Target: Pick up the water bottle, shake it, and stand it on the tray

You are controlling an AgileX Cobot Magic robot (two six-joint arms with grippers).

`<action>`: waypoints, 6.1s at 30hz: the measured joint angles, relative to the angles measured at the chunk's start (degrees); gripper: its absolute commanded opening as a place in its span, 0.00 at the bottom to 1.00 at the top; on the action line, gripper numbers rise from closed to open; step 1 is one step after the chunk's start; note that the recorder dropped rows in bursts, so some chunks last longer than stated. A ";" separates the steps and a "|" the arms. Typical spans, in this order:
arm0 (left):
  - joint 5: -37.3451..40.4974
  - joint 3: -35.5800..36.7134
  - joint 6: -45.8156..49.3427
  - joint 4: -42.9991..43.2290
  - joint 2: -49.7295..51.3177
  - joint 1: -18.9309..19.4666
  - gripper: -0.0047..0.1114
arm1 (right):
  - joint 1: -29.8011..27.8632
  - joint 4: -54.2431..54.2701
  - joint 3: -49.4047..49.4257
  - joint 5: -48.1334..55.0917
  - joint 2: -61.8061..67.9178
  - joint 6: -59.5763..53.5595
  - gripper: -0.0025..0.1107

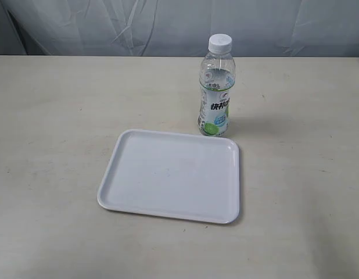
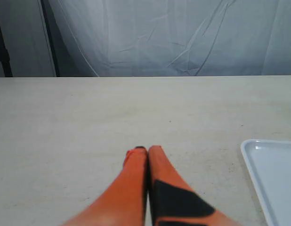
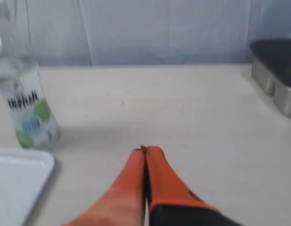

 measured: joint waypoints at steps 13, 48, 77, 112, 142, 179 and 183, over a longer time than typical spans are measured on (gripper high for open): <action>0.00 0.00 0.00 0.00 0.00 0.00 0.04 | 0.00 19.71 0.00 -23.23 0.00 39.39 0.01; 0.00 0.00 0.00 0.00 0.00 0.00 0.04 | 18.74 -10.47 -43.73 -1.19 53.40 8.16 0.93; 0.00 0.00 0.00 0.00 0.00 0.00 0.04 | 21.63 -13.24 -43.95 -31.74 84.88 7.54 0.94; 0.00 0.00 0.00 0.00 0.00 0.00 0.04 | 21.72 0.60 -48.82 -43.89 97.80 -1.05 0.94; 0.00 0.00 0.00 0.00 0.00 0.00 0.04 | 39.12 -10.60 -49.12 -8.78 72.03 8.55 0.01; 0.00 0.00 0.00 0.00 0.00 0.00 0.04 | 40.85 -12.96 -58.28 -5.40 58.89 3.92 0.01; 0.00 0.00 0.00 0.00 0.00 0.00 0.04 | 40.85 -11.84 -55.71 -2.92 62.86 3.92 0.01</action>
